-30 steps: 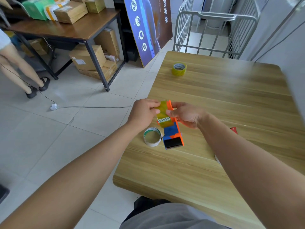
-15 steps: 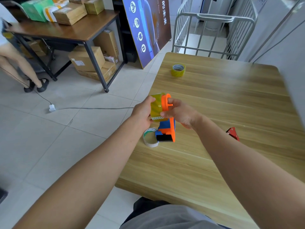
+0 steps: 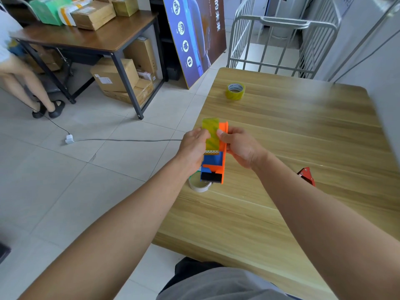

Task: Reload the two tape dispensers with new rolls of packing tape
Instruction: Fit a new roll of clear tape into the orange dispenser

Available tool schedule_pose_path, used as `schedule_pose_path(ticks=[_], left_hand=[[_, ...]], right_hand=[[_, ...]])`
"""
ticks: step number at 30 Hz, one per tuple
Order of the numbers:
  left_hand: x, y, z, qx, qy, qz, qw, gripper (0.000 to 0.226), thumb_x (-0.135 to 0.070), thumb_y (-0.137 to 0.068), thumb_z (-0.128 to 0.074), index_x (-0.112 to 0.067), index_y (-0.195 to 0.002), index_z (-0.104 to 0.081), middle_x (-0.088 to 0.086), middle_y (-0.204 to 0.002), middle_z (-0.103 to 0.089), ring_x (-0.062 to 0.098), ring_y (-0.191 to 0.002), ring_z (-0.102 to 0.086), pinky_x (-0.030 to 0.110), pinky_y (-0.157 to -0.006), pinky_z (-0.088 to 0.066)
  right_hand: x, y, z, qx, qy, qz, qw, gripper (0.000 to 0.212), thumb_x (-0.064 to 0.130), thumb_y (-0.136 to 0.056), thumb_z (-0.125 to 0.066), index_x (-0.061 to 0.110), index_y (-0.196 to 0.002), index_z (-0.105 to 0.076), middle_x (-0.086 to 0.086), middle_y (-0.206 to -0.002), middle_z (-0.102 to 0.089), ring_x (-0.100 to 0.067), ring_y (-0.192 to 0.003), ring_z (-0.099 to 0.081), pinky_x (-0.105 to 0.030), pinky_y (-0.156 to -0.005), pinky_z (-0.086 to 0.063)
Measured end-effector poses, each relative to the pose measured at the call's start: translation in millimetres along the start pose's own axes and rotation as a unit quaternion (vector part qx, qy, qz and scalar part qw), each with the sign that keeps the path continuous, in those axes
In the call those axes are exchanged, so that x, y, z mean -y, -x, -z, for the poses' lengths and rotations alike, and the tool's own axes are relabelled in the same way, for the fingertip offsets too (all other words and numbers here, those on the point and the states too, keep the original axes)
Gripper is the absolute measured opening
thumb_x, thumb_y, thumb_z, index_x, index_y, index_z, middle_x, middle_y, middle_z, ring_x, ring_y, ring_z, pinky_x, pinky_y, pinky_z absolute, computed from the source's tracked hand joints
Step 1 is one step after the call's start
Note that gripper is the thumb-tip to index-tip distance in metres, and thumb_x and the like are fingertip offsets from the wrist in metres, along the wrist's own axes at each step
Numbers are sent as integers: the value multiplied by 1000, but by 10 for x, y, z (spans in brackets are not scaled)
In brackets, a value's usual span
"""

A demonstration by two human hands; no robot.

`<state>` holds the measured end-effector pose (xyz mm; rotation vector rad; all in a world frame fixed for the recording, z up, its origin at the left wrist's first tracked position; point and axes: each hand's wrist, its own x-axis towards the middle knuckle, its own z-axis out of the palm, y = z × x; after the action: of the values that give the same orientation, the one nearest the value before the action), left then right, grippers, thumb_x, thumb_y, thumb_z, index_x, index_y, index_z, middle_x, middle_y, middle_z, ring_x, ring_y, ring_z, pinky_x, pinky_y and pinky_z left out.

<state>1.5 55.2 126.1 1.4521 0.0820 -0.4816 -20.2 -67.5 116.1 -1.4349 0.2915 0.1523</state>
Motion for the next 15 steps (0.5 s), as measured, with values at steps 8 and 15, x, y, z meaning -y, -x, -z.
schedule_pose_path(ticks=[8,15], left_hand=[[1,15,57,84,-69,-33,994,18,-2,-91,-42,-6,-95,-60,15,-89,-57,22,-82,-54,36,-77,-44],[44,9,107,97,-144,-35,984,22,-2,-85,-44,-10,-96,-62,7,-82,-57,17,-76,-53,30,-73,-43]], right_hand=[[36,10,12,-25,-37,-37,998,20,15,-97,-48,0,-106,-58,-9,-83,-64,-19,-71,-63,-30,-70,-54],[41,-9,-3,-65,-18,-69,995,17,17,-96,-51,1,-95,-57,-11,-74,-59,-21,-62,-57,-38,-69,-51]])
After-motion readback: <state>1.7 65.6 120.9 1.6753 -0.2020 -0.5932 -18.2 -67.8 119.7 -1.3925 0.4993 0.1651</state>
